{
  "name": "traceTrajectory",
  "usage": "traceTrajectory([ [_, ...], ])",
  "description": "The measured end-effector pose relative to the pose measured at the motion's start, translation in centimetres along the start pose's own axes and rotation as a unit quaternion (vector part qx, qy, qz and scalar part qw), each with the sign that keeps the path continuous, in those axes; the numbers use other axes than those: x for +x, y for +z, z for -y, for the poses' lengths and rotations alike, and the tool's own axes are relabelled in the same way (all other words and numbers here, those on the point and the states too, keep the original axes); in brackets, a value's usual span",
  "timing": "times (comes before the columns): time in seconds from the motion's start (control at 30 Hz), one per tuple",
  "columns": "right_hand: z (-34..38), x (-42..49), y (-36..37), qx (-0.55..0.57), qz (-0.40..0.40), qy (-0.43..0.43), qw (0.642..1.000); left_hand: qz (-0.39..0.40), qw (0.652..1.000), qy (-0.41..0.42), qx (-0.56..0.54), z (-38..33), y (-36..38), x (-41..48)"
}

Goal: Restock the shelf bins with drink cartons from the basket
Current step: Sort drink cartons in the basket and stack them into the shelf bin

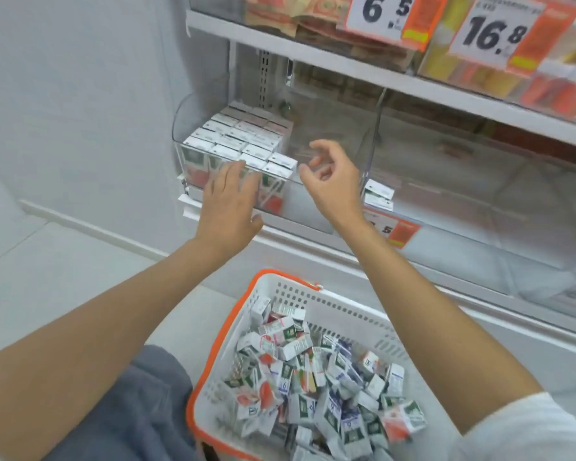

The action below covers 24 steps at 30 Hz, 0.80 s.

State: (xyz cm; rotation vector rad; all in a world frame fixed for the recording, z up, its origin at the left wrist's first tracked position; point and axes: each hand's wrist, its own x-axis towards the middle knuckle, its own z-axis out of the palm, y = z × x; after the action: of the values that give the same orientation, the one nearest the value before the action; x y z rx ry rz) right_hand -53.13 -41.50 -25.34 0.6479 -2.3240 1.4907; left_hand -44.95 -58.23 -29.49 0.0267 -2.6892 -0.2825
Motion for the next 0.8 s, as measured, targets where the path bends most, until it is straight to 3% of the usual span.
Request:
traceTrajectory([
  [0.07, -1.6, -4.5, -0.7, 0.014, -0.022, 0.017, 1.000, 0.027, 0.999, -0.002, -0.040, -1.8, 1.3, -2.1],
  [0.17, -6.8, -12.6, -1.7, -0.017, 0.090, 0.147, 0.985, 0.197, 0.973, -0.034, -0.117, -3.5, 4.6, -6.9],
  [0.27, -12.4, -20.9, -1.7, -0.046, 0.253, 0.314, 0.914, 0.379, 0.904, -0.073, -0.183, -3.3, 6.9, -11.8],
  [0.37, -14.7, -27.2, 0.7, -0.041, 0.354, 0.409, 0.840, 0.459, 0.864, -0.093, -0.186, -2.1, 7.8, -15.2],
  [0.43, -14.8, -30.2, 3.5, -0.013, 0.408, 0.425, 0.808, 0.476, 0.849, -0.126, -0.192, -1.3, 8.0, -16.5],
  [0.5, -14.9, -32.2, 5.9, -0.010, 0.420, 0.420, 0.804, 0.482, 0.843, -0.148, -0.186, -0.7, 8.3, -17.1],
  [0.73, -15.2, -29.7, 1.5, 0.042, 0.292, 0.438, 0.849, 0.390, 0.869, -0.236, -0.194, 0.7, 10.1, -16.1],
  [0.8, -14.3, -27.6, -0.4, 0.124, 0.256, 0.440, 0.852, 0.380, 0.844, -0.290, -0.243, 0.1, 10.3, -15.8],
])
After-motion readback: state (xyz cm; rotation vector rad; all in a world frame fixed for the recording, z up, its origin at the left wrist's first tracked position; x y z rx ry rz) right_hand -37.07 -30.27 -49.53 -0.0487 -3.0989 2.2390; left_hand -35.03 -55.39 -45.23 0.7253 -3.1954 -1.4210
